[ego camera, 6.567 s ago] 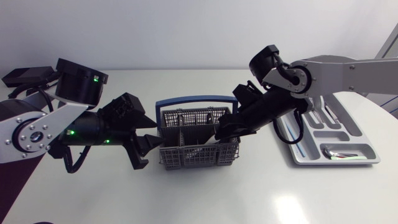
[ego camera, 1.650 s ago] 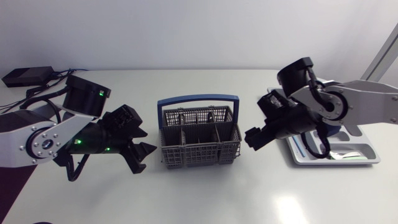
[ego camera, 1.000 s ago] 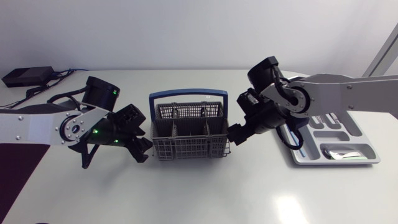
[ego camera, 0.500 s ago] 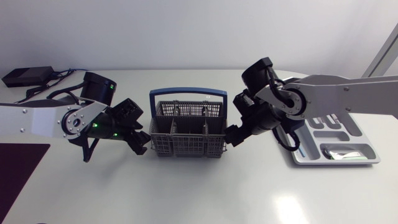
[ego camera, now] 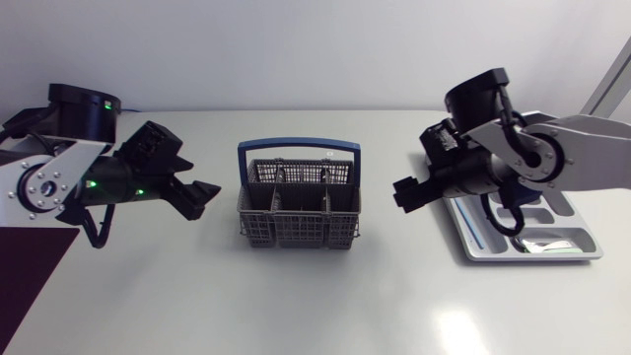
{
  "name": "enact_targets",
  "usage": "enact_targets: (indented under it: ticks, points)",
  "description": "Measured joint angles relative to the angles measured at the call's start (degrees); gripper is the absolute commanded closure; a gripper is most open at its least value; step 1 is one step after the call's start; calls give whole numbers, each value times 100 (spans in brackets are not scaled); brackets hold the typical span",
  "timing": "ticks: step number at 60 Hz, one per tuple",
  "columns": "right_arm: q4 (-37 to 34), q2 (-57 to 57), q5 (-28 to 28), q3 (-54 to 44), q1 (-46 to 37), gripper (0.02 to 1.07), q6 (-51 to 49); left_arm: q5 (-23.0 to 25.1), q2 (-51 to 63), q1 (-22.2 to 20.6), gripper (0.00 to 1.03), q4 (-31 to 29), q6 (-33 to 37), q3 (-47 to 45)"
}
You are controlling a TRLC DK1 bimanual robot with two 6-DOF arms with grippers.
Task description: Unload the cutlery basket into the drawer organizer.
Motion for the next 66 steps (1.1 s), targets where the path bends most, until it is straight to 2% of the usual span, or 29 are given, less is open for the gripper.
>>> enact_targets:
  ticks: [7, 14, 26, 32, 48, 57, 66]
  points:
    - [197, -474, 20, -243, -330, 7, -170, -2, -376, 125, 5, -24, -170, -17]
    - [450, -1012, 22, -535, -813, 7, -428, 20, -671, 232, 5, -321, -227, -22]
    - [872, -1810, -101, -1137, -1440, 7, -804, 17, -896, 911, 5, -409, -511, -46]
    - [1012, -2157, -179, -1359, -1655, 7, -922, 7, -1292, 1084, 5, -302, -590, -181]
    - [1414, -3045, -470, -2109, -2020, 7, -1207, -181, -2352, 951, 4, -162, -702, -706]
    - [1504, -3803, -546, -2459, -2052, 7, -1370, -205, -3003, 960, 4, 192, -739, -1246]
    - [1585, -4452, -544, -2715, -2052, 7, -1460, -352, -3930, 1204, 4, 485, -1285, -1801]
